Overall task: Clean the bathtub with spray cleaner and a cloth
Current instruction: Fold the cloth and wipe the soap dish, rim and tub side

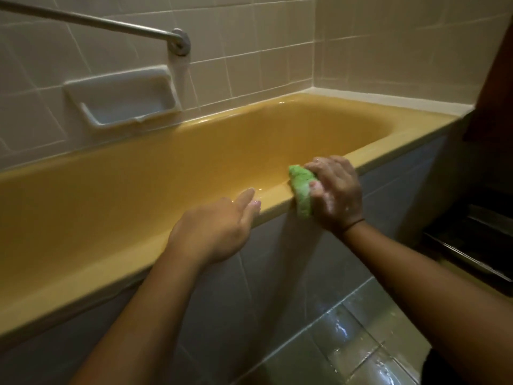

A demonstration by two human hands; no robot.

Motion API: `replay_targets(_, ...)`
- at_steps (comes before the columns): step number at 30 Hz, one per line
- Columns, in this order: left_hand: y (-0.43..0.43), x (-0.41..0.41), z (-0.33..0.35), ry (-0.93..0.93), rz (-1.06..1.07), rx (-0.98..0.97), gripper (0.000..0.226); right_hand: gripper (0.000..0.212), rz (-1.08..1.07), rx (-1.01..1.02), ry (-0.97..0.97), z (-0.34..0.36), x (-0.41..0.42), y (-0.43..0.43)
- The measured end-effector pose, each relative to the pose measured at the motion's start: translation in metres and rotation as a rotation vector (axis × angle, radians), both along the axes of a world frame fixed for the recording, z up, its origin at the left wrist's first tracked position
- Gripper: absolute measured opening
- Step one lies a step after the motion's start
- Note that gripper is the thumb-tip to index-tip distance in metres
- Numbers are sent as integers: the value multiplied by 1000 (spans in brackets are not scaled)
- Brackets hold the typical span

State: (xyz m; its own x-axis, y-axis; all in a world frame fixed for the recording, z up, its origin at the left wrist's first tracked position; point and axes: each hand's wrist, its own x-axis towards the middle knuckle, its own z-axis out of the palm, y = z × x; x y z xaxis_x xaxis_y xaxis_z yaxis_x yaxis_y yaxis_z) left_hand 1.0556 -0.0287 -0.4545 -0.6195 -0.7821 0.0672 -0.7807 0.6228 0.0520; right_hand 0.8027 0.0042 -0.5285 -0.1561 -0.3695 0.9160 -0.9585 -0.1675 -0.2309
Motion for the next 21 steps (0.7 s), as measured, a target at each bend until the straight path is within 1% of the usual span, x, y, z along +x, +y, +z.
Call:
replay_targets(2,0,-15,3,-46,-52,7,59,42,-71,15,-100,5,-42,0)
replay_targets(4,-3,-39,4,-64,-86,11,62,43,-104,19,-157,6,-50,1)
replay_targets(5,-5,-53,5,-68,-102,4,64,42,-88,30,-144,4,-43,0)
replay_targets(7,-8,-77,6,-75,-132,-19,66,40,25,36,-46,-3,-27,-1)
replay_targets(9,-11,-94,4,-90,-150,-28,68,38,124,15,39,-1,-44,-1)
replay_targets(11,-14,-105,2,-111,-164,-38,70,38,78,11,27,4,-89,-5)
replay_targets(14,-14,-128,3,-126,-186,-62,72,42,-47,26,-99,10,-159,-4)
replay_targets(16,-17,-154,3,-139,-204,-89,72,41,-82,-12,-137,7,-163,-6)
replay_targets(17,-17,-168,3,-144,-214,-100,71,39,-69,-23,-124,6,-154,-8)
replay_targets(19,-20,-194,1,-141,-241,-123,71,36,26,-37,-51,1,-140,-9)
replay_targets(21,-23,-214,-2,-141,-253,-135,71,37,105,-52,11,-2,-160,-8)
